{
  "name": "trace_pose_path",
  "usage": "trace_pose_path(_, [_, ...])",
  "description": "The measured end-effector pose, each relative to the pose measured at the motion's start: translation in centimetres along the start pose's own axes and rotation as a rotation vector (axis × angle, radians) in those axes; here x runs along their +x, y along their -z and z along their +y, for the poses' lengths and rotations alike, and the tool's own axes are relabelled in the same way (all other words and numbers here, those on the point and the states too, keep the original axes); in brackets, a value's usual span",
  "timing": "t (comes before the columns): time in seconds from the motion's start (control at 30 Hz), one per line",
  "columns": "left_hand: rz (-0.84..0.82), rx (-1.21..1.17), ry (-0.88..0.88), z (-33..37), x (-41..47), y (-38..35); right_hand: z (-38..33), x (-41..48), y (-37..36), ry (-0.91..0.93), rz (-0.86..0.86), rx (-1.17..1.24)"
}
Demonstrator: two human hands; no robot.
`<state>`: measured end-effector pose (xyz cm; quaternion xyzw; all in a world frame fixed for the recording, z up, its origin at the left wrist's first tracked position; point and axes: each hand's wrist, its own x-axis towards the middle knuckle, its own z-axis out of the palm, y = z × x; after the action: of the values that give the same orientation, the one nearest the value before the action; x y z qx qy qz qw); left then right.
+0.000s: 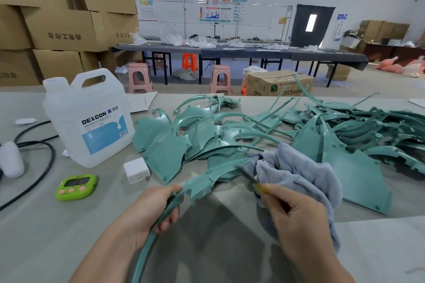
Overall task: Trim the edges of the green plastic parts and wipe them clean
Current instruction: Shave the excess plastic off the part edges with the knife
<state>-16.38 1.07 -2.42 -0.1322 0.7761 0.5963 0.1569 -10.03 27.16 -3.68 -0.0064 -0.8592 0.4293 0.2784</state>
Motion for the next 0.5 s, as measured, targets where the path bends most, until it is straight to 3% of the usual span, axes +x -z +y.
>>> trace_pose_path(0.5, [0.014, 0.013, 0.002, 0.4, -0.4, -0.6, -0.7, -0.8, -0.8, 0.086, 0.010, -0.086])
